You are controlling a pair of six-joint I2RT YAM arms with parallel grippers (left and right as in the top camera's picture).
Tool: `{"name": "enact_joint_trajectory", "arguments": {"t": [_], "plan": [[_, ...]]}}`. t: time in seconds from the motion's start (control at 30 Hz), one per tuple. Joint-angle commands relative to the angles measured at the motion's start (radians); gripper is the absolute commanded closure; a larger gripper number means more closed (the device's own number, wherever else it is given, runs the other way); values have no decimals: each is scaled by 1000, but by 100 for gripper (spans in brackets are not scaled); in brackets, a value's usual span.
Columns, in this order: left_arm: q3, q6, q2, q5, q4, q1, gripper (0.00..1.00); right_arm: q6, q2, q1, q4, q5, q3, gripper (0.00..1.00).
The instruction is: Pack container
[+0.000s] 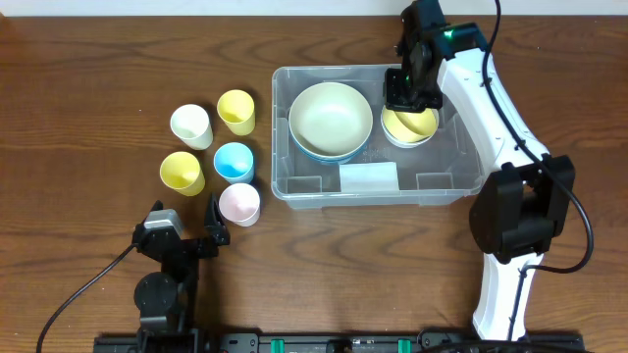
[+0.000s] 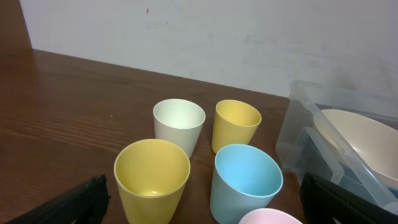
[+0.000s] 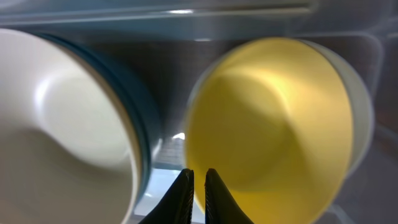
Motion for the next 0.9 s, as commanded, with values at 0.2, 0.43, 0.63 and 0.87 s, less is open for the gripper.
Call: {"name": "enact_joint_trajectory", "arguments": {"t": [0.2, 0.43, 0.63, 0.87], "plan": [[-16, 8, -6, -20, -40, 7, 2, 19, -13, 9, -19, 35, -8, 90], [-16, 8, -6, -20, -40, 7, 2, 22, -8, 11, -16, 31, -34, 90], [-16, 8, -6, -20, -40, 7, 2, 21, -8, 11, 19, 8, -81, 91], [-16, 8, -6, -20, -40, 7, 2, 21, -9, 6, 34, 8, -76, 93]]}}
